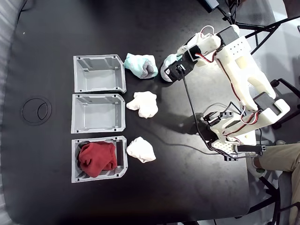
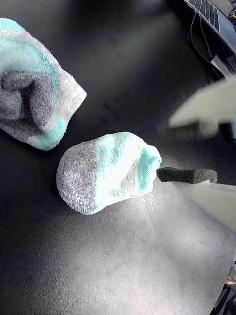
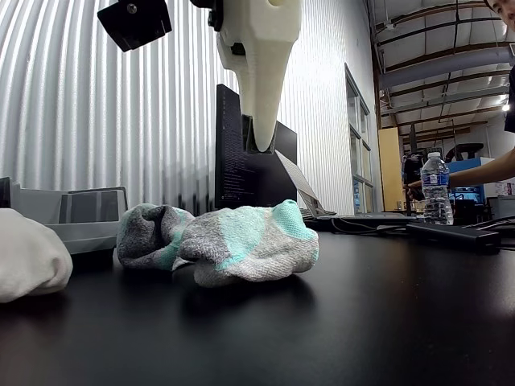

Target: Put the sock in the container

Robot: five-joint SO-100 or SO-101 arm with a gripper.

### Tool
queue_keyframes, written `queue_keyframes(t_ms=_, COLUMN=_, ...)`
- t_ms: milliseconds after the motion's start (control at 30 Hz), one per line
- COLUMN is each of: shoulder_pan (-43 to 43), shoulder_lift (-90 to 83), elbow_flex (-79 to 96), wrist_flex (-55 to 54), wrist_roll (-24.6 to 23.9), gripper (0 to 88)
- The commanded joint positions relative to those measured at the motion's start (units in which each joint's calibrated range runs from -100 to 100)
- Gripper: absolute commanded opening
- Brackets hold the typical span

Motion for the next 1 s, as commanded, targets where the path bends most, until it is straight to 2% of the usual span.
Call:
queue_keyframes(t_ms=0, shoulder_pan=-0.44, shoulder_lift=-0.35, elbow_flex=-2.36, wrist_flex=0.5, wrist_roll=0.22, gripper=34.4)
queue_keyframes(t_ms=100, shoulder_pan=-1.15, shoulder_lift=-0.26, elbow_flex=-2.36, wrist_flex=0.42, wrist_roll=0.22, gripper=42.8)
queue_keyframes(t_ms=167, shoulder_pan=-1.94, shoulder_lift=0.32, elbow_flex=-2.27, wrist_flex=0.5, wrist_roll=0.22, gripper=44.7)
queue_keyframes(t_ms=900, shoulder_pan=-2.96, shoulder_lift=16.3, elbow_flex=-2.99, wrist_flex=0.25, wrist_roll=0.22, gripper=44.3)
queue_keyframes(t_ms=967, shoulder_pan=-2.96, shoulder_lift=16.3, elbow_flex=-2.99, wrist_flex=0.25, wrist_roll=0.22, gripper=41.9)
